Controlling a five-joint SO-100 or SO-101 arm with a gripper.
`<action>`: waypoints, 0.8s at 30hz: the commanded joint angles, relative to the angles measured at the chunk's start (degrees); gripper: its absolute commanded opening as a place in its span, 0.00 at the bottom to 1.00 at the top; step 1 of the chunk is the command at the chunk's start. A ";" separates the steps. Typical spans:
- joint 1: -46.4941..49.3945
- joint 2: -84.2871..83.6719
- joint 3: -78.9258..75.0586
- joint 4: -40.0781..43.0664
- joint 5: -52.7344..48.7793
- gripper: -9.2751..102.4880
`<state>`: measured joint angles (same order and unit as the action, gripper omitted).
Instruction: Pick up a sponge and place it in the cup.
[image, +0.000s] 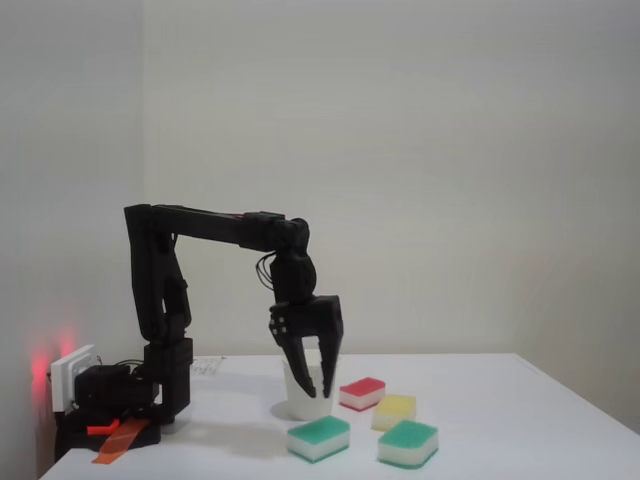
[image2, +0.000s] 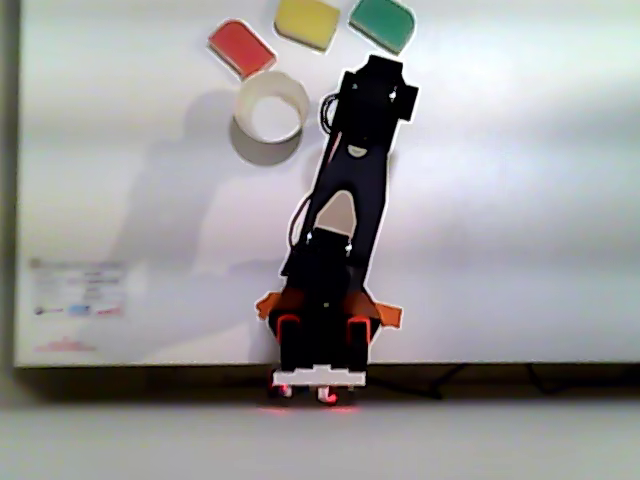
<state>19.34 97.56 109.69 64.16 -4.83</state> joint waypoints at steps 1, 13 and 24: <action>0.88 -0.26 0.62 -3.96 -0.26 0.16; -0.70 -1.05 3.60 -6.42 0.09 0.36; -2.02 -3.16 5.27 -9.14 0.70 0.37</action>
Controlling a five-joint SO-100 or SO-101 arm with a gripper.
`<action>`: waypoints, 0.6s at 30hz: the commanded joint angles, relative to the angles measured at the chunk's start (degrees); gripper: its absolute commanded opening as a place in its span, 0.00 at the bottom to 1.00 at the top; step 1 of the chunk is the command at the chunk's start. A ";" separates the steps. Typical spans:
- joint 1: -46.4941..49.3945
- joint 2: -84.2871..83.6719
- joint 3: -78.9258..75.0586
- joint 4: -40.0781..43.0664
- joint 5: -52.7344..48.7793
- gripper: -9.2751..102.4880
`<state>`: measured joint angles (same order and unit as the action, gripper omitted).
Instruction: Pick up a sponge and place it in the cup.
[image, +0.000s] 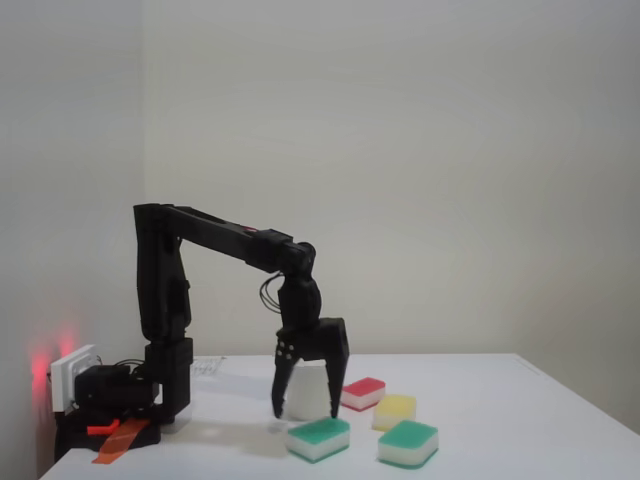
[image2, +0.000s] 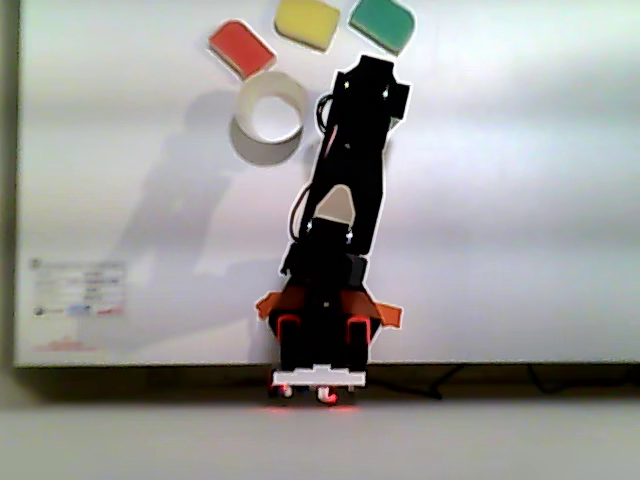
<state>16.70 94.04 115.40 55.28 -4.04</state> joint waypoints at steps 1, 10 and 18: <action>0.62 -0.09 -0.70 -0.44 0.00 0.37; 1.05 -5.36 -5.45 -1.76 -0.09 0.41; 2.11 -10.72 -14.77 2.55 0.44 0.41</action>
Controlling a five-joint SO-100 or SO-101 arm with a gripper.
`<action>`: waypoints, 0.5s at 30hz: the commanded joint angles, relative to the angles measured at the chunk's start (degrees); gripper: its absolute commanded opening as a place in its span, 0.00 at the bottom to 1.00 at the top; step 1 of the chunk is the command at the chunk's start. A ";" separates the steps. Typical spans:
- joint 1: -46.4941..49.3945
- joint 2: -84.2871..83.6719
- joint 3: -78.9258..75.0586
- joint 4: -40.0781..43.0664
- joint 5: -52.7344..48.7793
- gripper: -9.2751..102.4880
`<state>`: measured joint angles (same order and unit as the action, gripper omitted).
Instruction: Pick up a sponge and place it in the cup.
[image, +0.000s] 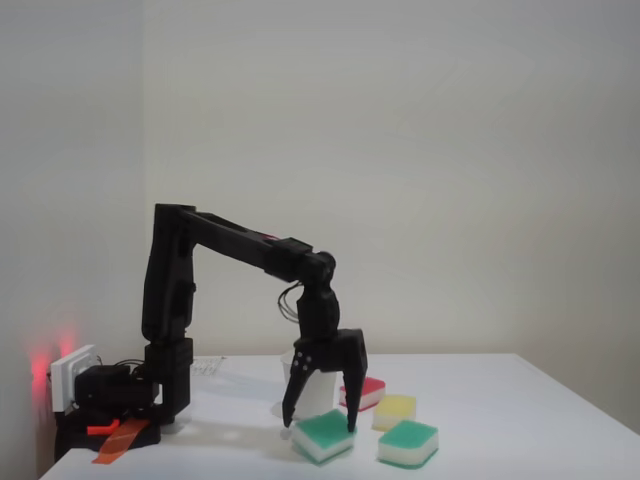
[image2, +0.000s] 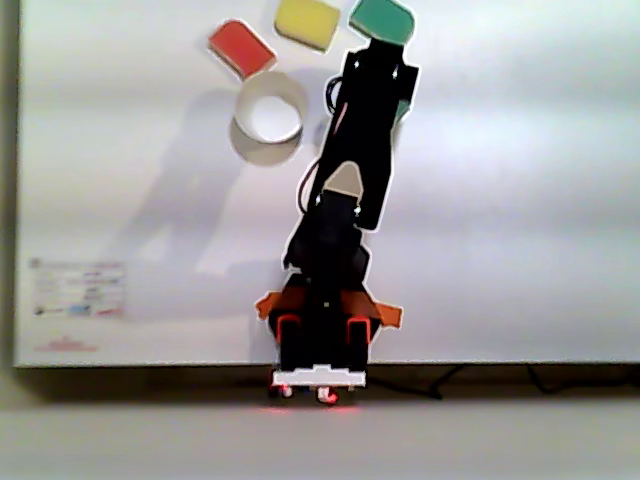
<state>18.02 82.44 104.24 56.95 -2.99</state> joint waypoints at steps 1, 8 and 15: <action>0.97 0.62 -4.31 1.05 -0.53 0.41; 1.32 -0.97 -3.52 -1.05 -0.26 0.40; 0.97 -1.49 -0.26 -4.39 1.41 0.39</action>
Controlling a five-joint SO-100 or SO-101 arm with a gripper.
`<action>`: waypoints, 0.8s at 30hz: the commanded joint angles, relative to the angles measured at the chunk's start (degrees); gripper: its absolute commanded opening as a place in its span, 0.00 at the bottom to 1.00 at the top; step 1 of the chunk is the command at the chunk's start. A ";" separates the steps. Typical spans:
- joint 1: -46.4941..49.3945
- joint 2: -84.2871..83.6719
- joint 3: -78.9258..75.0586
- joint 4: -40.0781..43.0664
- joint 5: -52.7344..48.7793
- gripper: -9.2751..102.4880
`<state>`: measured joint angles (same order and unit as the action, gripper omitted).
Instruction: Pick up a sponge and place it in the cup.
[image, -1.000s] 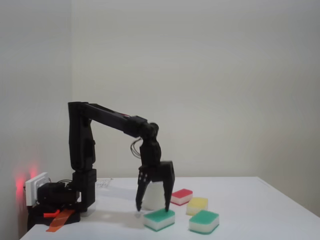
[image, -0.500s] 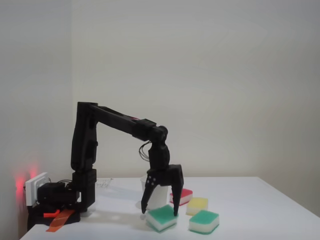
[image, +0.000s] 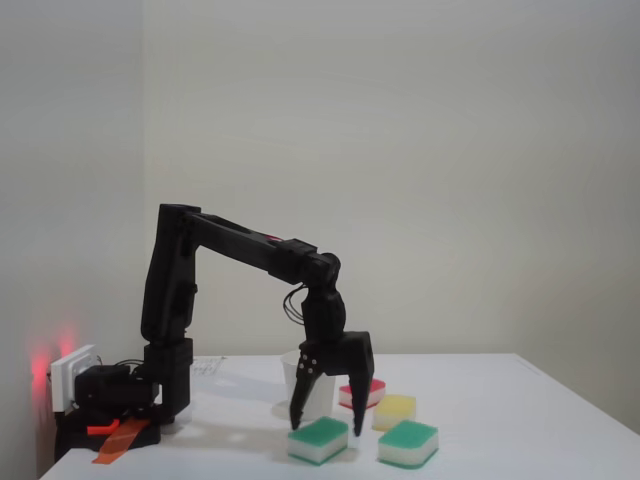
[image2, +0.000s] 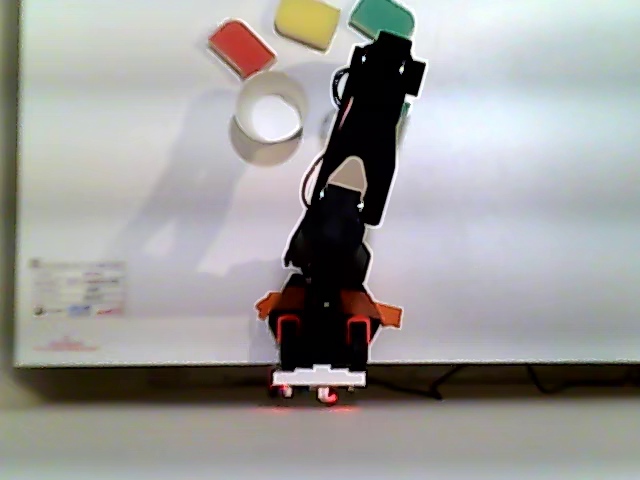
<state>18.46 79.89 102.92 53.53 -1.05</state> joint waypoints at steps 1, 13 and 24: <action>0.53 0.79 1.67 -1.85 -0.44 0.38; -0.79 -0.26 8.17 -9.05 4.75 0.13; -1.32 12.22 11.34 -2.46 3.43 0.08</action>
<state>17.31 86.31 114.35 46.41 2.11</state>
